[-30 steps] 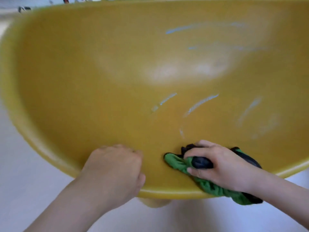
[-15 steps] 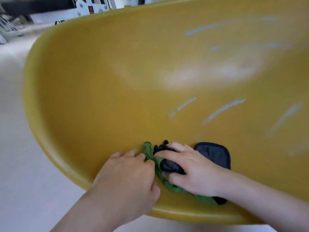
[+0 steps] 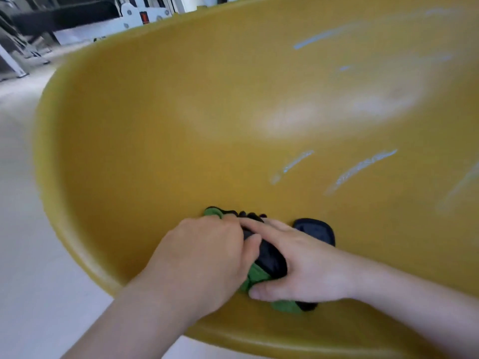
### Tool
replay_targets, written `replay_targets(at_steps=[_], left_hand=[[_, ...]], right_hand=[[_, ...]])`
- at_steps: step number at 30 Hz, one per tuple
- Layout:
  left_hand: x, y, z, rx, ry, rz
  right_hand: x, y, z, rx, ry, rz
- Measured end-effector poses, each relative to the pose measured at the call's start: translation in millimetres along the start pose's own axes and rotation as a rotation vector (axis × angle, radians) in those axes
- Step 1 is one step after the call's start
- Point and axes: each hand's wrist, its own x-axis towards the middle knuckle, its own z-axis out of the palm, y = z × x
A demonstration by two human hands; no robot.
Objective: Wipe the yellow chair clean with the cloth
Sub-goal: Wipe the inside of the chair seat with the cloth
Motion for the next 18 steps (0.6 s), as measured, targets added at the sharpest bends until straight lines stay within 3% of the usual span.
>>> replay_targets(at_steps=[3, 4, 8, 11, 13, 16, 18], left_hand=[[15, 16, 4, 0.013, -0.114, 0.015], [21, 19, 5, 0.032, -0.122, 0.036], [49, 6, -3, 0.052, -0.054, 0.087], [64, -6, -8, 0.215, 0.055, 0.056], [63, -6, -6, 0.172, -0.091, 0.057], [51, 12, 5, 0.134, -0.5, 0.024], [46, 21, 15, 0.245, -0.508, 0.011]], right_hand=[[-4, 12, -24, 0.356, -0.015, 0.09], [-6, 18, -29, 0.342, -0.023, 0.109], [-18, 30, -42, -0.118, 0.014, 0.145], [-16, 28, -37, -0.018, -0.011, 0.146], [-15, 30, -35, 0.173, -0.127, 0.137], [-17, 46, -46, 0.278, -0.144, 0.129], [-19, 55, -48, 0.132, -0.03, 0.134]])
